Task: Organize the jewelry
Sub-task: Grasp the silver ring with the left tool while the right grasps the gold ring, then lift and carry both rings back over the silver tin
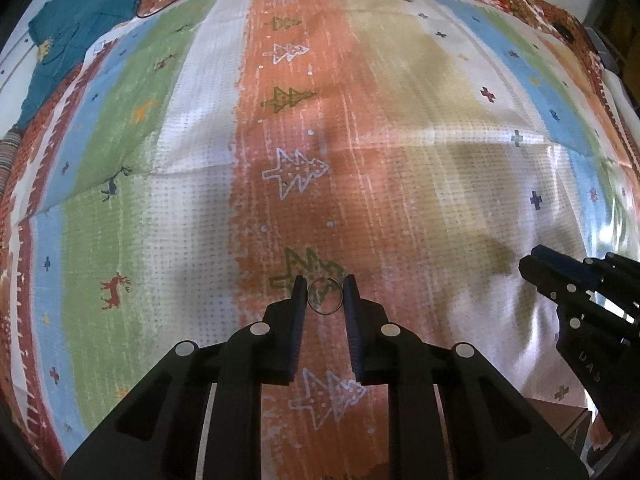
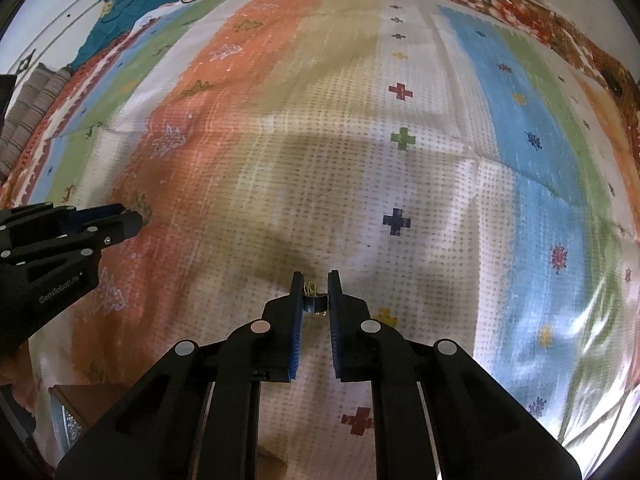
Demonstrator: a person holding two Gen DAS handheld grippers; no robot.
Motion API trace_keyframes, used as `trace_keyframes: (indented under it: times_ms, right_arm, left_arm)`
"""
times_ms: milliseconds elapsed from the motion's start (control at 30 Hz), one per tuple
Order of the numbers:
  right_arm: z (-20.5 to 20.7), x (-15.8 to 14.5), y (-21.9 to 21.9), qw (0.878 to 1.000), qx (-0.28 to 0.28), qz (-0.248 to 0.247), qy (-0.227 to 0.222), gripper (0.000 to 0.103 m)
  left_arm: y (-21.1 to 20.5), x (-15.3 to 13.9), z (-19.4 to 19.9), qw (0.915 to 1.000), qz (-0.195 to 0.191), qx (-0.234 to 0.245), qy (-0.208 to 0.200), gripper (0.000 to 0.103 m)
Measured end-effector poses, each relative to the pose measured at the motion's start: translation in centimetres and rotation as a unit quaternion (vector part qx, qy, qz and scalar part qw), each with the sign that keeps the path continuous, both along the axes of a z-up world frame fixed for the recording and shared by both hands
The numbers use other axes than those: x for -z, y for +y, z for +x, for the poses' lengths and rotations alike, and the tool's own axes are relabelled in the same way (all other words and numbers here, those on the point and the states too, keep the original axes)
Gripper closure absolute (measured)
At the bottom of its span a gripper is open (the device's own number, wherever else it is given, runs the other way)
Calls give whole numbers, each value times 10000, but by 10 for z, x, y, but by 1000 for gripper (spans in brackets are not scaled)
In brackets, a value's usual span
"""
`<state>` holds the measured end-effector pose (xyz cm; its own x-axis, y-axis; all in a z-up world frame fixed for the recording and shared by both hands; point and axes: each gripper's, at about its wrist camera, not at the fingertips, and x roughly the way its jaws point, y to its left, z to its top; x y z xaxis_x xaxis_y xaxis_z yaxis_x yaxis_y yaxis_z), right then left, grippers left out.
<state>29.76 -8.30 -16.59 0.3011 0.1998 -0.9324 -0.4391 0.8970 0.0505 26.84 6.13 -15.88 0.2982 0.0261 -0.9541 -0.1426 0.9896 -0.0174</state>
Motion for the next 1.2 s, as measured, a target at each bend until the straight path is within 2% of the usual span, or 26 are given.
trace_keyframes:
  times_ms: [433,733,933,1200]
  right_arm:
    - [-20,-25,-1,9997,-62,25,-243,90]
    - [-38,-43,-2,9990,-121,74,-435,90]
    - [-47,-62,-9,9969,53,188,-758,90]
    - [-61,-80,-19,9955,38,329,-893,90]
  left_arm:
    - [-6,-20,-12,9999,-52,36,-129,85]
    - [-17,-45,-31,9991,-126,149,-363,85]
    - [-20,-59,-43,9985,-161,175,-496,85]
    - [-36,-79,-61,9966,-221,360,-702,85]
